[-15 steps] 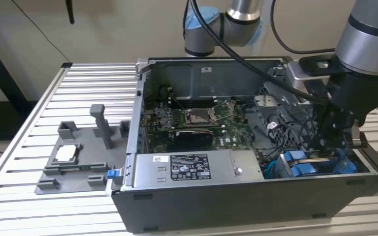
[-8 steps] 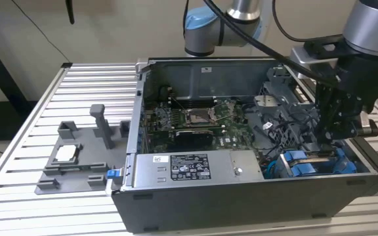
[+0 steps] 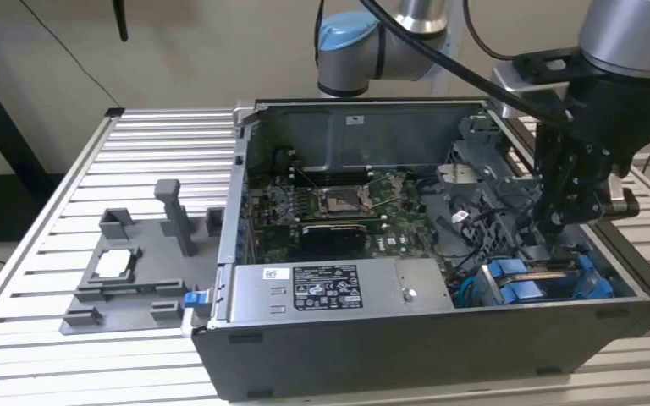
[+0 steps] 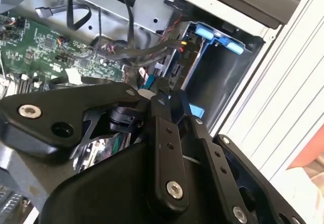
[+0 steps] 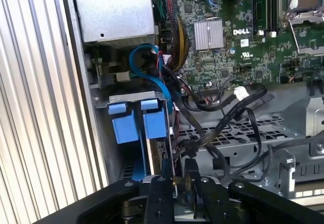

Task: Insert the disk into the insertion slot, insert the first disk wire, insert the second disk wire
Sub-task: 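Insert the second disk wire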

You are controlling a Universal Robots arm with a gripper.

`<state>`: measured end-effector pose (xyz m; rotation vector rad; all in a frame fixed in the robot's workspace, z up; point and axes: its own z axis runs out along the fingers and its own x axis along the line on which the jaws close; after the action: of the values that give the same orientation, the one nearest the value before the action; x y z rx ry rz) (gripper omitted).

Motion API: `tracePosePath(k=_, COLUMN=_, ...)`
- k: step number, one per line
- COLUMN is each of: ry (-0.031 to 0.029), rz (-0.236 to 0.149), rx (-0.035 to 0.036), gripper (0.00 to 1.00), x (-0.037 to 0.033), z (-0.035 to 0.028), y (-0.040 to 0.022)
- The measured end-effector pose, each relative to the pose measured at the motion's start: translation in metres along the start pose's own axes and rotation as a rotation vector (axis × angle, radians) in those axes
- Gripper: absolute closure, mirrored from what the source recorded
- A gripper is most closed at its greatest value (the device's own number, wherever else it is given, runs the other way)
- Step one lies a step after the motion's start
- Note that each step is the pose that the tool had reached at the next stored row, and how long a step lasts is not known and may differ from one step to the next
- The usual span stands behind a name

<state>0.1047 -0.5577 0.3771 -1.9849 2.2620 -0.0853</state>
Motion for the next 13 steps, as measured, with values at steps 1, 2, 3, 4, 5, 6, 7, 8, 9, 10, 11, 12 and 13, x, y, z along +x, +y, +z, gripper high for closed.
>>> tracePosePath(k=1, ry=-0.0002, rz=-0.001, rx=-0.0001, gripper=0.75, x=-0.0017, z=-0.0008, y=0.0006)
tracePosePath(k=2, ry=-0.0003, rz=-0.002, rx=-0.0001, gripper=0.75, x=-0.0033, z=-0.0019, y=0.0014)
tracePosePath(k=3, ry=0.0000, rz=-0.002, rx=-0.0002, gripper=0.75, x=-0.0039, z=-0.0038, y=0.0023)
tracePosePath(k=4, ry=-0.0003, rz=-0.004, rx=-0.0002, gripper=0.73, x=-0.0040, z=-0.0060, y=0.0032)
tracePosePath(k=5, ry=-0.0008, rz=-0.006, rx=-0.0004, gripper=0.73, x=-0.0040, z=-0.0077, y=0.0043)
tracePosePath(k=6, ry=-0.0012, rz=-0.010, rx=-0.0006, gripper=0.68, x=-0.0040, z=-0.0085, y=0.0052)
tracePosePath(k=7, ry=-0.0020, rz=-0.015, rx=-0.0010, gripper=0.68, x=-0.0040, z=-0.0084, y=0.0060)
tracePosePath(k=8, ry=-0.0027, rz=-0.023, rx=-0.0015, gripper=0.61, x=-0.0042, z=-0.0085, y=0.0066)
tracePosePath(k=9, ry=-0.0042, rz=-0.036, rx=-0.0023, gripper=0.61, x=-0.0042, z=-0.0085, y=0.0073)
tracePosePath(k=10, ry=-0.0052, rz=-0.044, rx=-0.0028, gripper=0.61, x=-0.0042, z=-0.0083, y=0.0078)
tracePosePath(k=11, ry=-0.0063, rz=-0.053, rx=-0.0033, gripper=0.61, x=-0.0041, z=-0.0079, y=0.0083)
tracePosePath(k=12, ry=-0.0075, rz=-0.061, rx=-0.0038, gripper=0.61, x=-0.0040, z=-0.0073, y=0.0092)
tracePosePath(k=13, ry=-0.0084, rz=-0.068, rx=-0.0042, gripper=0.61, x=-0.0038, z=-0.0066, y=0.0103)
